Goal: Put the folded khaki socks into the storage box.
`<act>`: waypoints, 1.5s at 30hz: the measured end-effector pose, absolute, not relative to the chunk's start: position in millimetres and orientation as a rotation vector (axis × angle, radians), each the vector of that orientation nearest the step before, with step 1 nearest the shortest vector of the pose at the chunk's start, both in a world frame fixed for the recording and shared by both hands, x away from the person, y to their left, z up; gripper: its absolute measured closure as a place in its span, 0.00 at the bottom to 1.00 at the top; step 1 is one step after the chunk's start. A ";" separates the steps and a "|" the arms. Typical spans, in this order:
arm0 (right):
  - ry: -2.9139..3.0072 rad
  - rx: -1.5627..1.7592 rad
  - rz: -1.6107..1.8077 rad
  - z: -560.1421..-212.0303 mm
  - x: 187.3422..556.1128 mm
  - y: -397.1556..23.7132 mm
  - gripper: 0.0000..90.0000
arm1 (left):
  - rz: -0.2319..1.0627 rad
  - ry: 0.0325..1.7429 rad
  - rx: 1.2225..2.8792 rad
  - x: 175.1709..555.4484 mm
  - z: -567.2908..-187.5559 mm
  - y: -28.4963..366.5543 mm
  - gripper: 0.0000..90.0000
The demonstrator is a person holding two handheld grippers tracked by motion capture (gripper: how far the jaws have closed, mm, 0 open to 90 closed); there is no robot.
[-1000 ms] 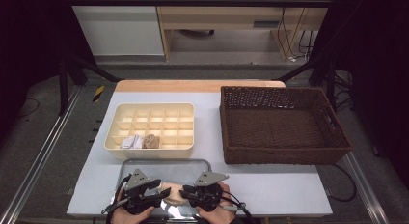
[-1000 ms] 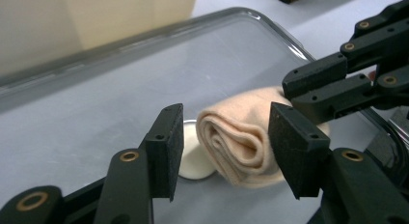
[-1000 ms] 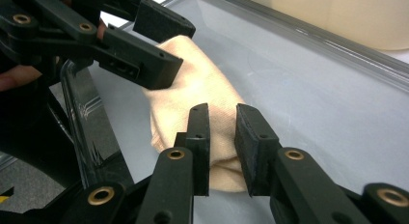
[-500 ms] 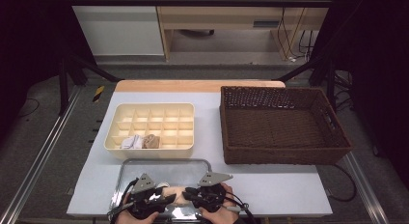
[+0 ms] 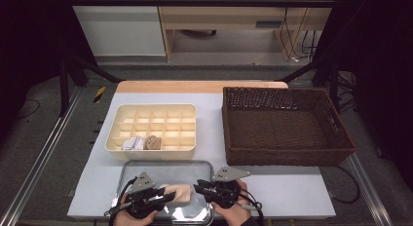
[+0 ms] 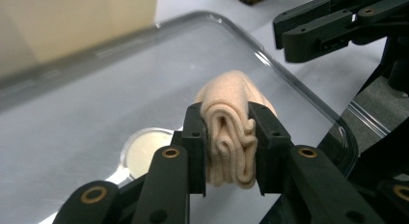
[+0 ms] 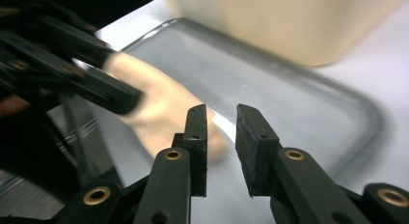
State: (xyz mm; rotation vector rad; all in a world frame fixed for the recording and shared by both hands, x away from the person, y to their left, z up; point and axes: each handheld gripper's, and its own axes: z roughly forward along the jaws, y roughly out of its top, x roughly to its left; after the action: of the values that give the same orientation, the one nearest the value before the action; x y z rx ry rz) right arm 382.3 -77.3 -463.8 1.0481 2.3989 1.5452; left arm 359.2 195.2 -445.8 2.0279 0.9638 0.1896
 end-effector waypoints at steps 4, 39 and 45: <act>2.329 1.094 1.478 -461.4 384.4 -100.9 0.80 | 0.217 0.977 2.017 366.4 -434.4 200.8 0.77; 2.104 1.329 1.238 -470.0 382.8 -194.2 0.64 | 0.457 1.010 1.920 422.2 -351.4 211.8 0.77; 2.108 1.332 1.236 -471.1 383.9 -194.6 0.64 | 0.485 1.041 1.952 439.0 -349.7 208.1 0.77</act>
State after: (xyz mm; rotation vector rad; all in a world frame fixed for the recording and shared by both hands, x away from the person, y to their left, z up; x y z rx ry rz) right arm 383.9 -194.6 -471.1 1.3319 2.1079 1.2356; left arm 439.0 208.1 -349.7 1.9518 1.0407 0.4849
